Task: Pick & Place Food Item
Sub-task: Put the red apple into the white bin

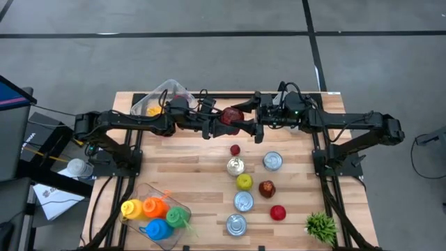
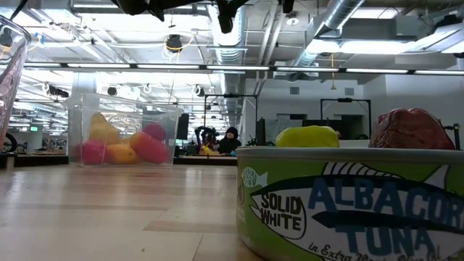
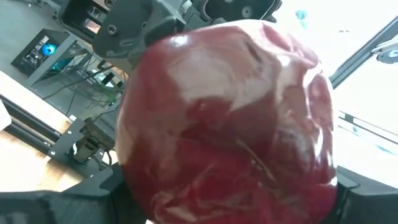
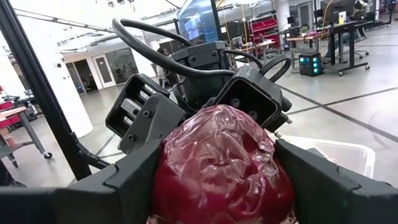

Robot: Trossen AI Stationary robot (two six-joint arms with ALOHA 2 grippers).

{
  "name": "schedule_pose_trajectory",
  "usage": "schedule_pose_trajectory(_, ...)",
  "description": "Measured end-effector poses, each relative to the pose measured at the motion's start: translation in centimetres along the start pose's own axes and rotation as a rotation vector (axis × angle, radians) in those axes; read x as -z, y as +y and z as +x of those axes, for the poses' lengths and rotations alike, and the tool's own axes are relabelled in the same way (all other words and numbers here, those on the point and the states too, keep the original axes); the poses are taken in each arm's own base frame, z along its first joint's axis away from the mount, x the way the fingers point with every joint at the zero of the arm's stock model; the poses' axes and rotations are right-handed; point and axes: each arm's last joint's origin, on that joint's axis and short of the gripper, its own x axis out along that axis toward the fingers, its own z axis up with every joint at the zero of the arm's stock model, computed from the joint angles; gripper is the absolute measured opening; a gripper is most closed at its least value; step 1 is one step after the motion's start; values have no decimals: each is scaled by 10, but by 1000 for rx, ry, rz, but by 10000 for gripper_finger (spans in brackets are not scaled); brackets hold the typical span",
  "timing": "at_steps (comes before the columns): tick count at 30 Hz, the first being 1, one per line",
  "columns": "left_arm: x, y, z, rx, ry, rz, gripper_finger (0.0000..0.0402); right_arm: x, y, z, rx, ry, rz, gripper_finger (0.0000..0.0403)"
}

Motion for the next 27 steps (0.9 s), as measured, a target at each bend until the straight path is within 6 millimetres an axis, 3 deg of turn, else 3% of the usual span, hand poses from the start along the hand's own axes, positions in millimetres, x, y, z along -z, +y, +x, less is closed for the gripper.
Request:
schedule_pose_trajectory(6,0,0,0,1,1,0,285,-4,1,0,-2,2,1,337)
schedule_pose_trajectory(12,-2,2,-1,-13,-7,0,284,-33,10,-3,-8,30,-45,393)
schedule_pose_trajectory(17,-11,4,-8,-19,19,39,284,-73,23,-14,-2,99,-127,389)
schedule_pose_trajectory(22,-30,-5,-43,-191,107,190,283,-109,40,-37,-8,188,-178,385)
schedule_pose_trajectory(25,-41,-16,-79,-406,132,280,283,-121,47,-50,9,240,-190,385)
schedule_pose_trajectory(27,-44,-22,-107,-639,120,326,287,-124,49,-56,45,280,-194,385)
